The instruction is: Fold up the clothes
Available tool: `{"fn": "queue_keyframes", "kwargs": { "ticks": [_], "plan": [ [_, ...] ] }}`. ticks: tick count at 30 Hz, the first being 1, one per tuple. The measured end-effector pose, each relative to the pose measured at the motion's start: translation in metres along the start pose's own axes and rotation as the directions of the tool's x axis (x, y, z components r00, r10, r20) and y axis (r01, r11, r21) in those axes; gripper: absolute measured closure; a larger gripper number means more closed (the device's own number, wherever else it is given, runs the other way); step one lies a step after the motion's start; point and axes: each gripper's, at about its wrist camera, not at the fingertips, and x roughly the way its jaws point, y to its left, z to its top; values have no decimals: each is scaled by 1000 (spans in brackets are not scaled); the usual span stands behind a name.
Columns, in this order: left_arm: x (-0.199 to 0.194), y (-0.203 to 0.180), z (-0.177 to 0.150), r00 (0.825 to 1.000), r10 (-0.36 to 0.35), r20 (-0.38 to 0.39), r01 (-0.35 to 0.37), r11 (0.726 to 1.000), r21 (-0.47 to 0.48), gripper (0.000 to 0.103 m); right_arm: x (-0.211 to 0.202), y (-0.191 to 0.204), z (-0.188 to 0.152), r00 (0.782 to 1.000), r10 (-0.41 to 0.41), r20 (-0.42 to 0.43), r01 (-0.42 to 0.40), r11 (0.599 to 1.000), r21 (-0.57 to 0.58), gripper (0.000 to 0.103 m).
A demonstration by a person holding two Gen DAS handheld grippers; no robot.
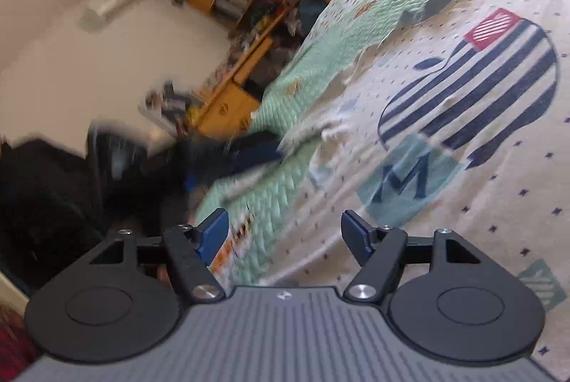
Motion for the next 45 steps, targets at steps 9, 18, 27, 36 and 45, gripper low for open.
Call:
{"fn": "queue_keyframes", "kwargs": {
  "ticks": [9,18,27,36,45],
  "plan": [
    [-3,51,2,991,124,-40,-128,981,-145,52,20,33,-11,963,28,-269,-65,989,-130,28],
    [44,44,22,981,192,-36,-194,975,-109,40,47,-1,-6,962,37,-271,-46,999,-27,27],
    [-50,55,19,942,239,236,-183,955,-235,20,16,14,18,988,75,-135,-82,996,-46,24],
    [-106,147,13,852,475,220,-349,829,-436,13,43,1,113,995,-94,20,96,988,-122,23],
    [-124,199,-7,821,552,147,-437,773,-461,25,189,-98,217,958,-268,-104,263,963,-61,84]
  ]
}}
